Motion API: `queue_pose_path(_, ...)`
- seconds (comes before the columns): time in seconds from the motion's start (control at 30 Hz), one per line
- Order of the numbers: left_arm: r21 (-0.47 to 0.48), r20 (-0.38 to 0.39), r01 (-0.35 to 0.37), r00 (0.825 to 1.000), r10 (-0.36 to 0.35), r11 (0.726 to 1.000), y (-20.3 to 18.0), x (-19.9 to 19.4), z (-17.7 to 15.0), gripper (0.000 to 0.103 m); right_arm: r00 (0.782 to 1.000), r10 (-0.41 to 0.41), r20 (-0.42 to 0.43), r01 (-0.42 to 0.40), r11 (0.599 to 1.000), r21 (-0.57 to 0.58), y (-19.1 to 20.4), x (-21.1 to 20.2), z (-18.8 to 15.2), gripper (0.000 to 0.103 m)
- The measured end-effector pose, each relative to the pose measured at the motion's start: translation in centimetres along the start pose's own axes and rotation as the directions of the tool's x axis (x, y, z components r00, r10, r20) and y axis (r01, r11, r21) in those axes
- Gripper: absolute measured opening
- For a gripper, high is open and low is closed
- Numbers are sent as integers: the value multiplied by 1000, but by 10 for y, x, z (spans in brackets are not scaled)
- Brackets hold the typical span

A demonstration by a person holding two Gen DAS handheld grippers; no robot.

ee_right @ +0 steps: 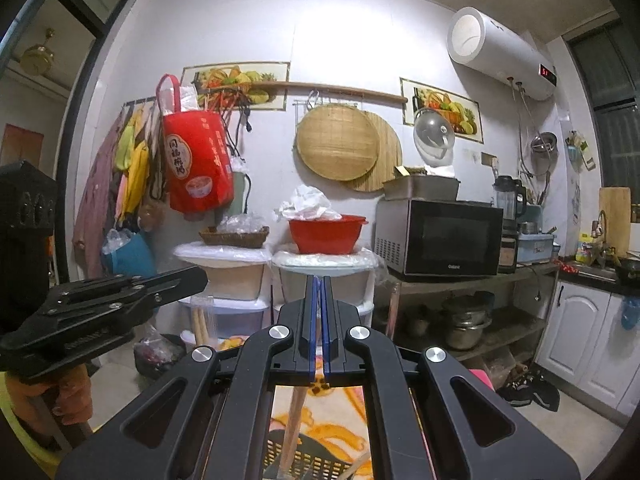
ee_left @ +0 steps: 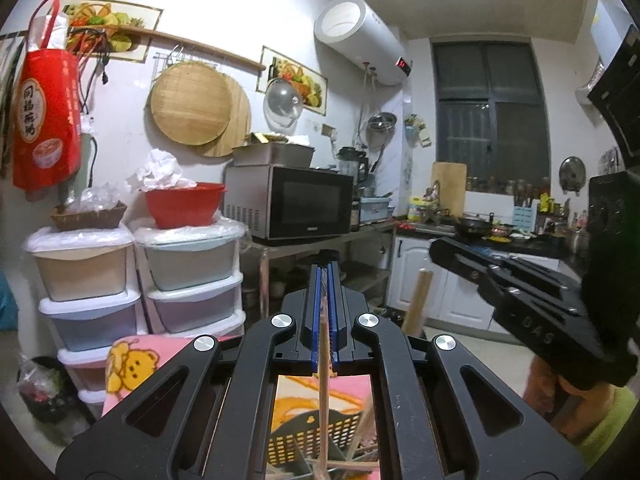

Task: Organize utensils
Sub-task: 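Lift the chopsticks with the left tool and lower them into the green caddy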

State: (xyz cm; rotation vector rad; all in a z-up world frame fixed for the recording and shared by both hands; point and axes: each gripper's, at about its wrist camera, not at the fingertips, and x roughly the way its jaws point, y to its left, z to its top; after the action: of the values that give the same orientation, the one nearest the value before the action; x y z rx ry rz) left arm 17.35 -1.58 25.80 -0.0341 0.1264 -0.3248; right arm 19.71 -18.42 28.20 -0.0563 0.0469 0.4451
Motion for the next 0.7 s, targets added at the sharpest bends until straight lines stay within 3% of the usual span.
queue_pose_path(0.37, -37, -82, -56, 995, 53, 998, 24, 37, -34, 2, 995, -44, -94, 44, 999, -3, -9, 36, -39, 2)
queue_pose_path(0.7, -57, -153, -56, 987, 47, 997, 28, 53, -69, 2, 982, -37, -183, 42, 999, 26, -14, 60, -81, 2)
